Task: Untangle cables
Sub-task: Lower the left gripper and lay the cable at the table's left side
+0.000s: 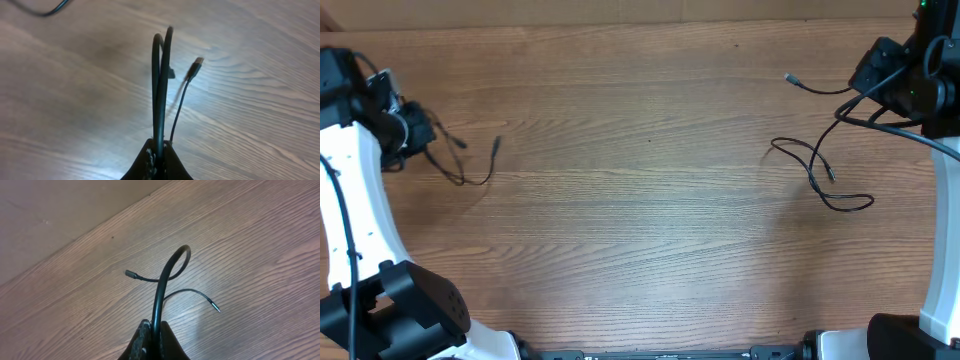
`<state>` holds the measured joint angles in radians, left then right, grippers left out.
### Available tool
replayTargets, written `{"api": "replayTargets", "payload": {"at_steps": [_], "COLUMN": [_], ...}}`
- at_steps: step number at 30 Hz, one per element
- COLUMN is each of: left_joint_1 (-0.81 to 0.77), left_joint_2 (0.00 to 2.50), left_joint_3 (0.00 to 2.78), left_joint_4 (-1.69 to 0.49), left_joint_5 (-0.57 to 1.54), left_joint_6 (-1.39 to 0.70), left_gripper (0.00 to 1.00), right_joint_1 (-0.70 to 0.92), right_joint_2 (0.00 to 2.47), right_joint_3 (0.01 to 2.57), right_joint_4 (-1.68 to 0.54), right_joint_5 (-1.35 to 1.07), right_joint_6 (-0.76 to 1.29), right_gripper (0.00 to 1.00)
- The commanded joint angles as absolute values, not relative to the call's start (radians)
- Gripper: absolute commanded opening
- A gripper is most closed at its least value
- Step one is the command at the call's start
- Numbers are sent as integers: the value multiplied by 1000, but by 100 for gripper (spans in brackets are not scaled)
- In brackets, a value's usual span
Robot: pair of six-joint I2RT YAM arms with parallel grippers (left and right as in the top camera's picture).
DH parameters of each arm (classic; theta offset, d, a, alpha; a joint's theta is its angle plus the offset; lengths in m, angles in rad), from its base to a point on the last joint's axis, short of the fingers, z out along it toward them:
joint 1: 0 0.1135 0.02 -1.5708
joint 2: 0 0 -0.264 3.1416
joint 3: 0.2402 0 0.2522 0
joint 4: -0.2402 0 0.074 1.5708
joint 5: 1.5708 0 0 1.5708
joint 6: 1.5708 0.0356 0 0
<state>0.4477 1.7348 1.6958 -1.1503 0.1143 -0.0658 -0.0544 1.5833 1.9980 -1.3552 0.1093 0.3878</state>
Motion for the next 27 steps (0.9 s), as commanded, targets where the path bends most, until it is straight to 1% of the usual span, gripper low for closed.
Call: {"api": "replayTargets", "payload": {"at_steps": [1,5,7,10,15,19,23,24,25,26,27], "left_joint_1": [521,599,633,662,731,776,847,874,888,902,922], "left_joint_2": [1739,1739,1739,1739,1739,1739,1739,1739,1739,1739,1739], "left_joint_3": [1632,1555,1510,1462,1342,1310,1303,1303,1303,1303,1303], "left_joint_4": [-1140,-1072,-1014,-941,-738,-665,-653,-653,-655,-660,-674], "left_joint_5": [92,66,79,79,80,79,75,75,75,77,78], "left_joint_6": [-83,-73,6,65,68,67,38,1,-16,-31,-42], "left_gripper": [4,4,4,4,4,4,5,21,43,79,100], "right_joint_1": [-56,-56,-56,-56,-56,-56,-57,-56,-56,-57,-56], "right_joint_2": [1579,1579,1579,1579,1579,1579,1579,1579,1579,1579,1579], "right_joint_3": [2016,2016,2016,2016,2016,2016,2016,2016,2016,2016,2016], "right_joint_4": [-1350,-1348,-1346,-1340,-1341,-1341,-1340,-1340,-1340,-1341,-1341], "right_joint_5": [102,102,102,102,102,99,83,84,84,84,84], "right_joint_6": [390,390,389,389,390,390,390,390,389,389,389], "right_gripper": [4,4,4,4,4,4,4,4,4,4,4]}}
